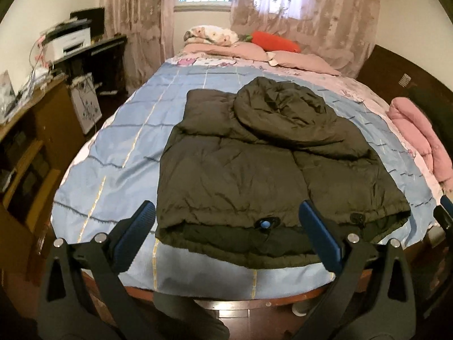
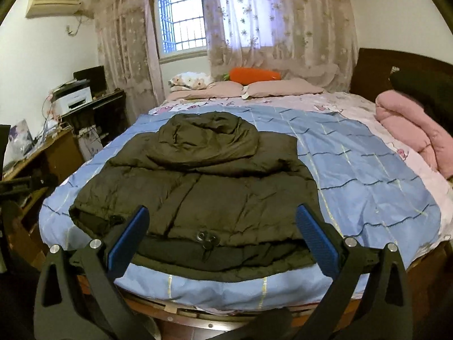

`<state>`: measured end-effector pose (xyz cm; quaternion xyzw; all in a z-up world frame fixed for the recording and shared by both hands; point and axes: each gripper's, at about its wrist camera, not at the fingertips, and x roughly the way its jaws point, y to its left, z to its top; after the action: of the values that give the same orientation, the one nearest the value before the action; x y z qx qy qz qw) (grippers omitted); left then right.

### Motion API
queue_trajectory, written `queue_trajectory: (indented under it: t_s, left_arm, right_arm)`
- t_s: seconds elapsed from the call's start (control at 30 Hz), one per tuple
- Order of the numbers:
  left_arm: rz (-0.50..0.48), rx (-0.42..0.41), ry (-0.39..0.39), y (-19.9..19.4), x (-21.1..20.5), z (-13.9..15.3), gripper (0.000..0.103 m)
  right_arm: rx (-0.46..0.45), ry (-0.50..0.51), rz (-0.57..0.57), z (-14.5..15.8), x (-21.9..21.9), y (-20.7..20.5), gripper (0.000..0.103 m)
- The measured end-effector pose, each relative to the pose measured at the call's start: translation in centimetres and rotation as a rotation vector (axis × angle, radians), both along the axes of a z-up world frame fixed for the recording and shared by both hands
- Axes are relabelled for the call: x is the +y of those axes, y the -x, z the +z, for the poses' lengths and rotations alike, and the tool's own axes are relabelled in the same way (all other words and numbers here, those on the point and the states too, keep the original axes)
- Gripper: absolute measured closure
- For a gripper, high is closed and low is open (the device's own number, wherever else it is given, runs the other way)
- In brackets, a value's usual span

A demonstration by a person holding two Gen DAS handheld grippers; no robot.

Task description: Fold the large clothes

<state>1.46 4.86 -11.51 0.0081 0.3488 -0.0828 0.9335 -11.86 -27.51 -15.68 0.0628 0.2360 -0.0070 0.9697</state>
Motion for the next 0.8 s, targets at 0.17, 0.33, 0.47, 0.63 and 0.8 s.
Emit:
queue_trajectory:
  t_s: [0.17, 0.33, 0.47, 0.63, 0.8]
  left_arm:
    - [-0.025, -0.006, -0.027, 0.7, -1.0, -0.6, 0.002]
    - [-0.047, 0.159, 0.314, -0.1, 1.2, -2.6, 0.002]
    - [0.040, 0.325, 0.799, -1.1, 5.2, -6.3, 0.002]
    - [0.096, 0.398, 1.014, -1.6, 6.3, -9.9, 0.002]
    - [0.135, 0.444, 1.145, -1.8, 6.3, -12.4, 0.002]
  right_arm:
    - [0.023, -0.020, 0.011, -0.9, 0.0, 0.1, 0.001]
    - [0.133, -0.317, 0.007, -3.4, -2.2, -0.5, 0.001]
    - [0.199, -0.616, -0.018, -6.2, -4.9, -0.9, 0.001]
    - [0.237, -0.889, -0.052, -9.6, -6.9, -1.1, 0.001]
    - [0.257, -1.043, -0.090, -12.3, -7.3, -1.6, 0.001]
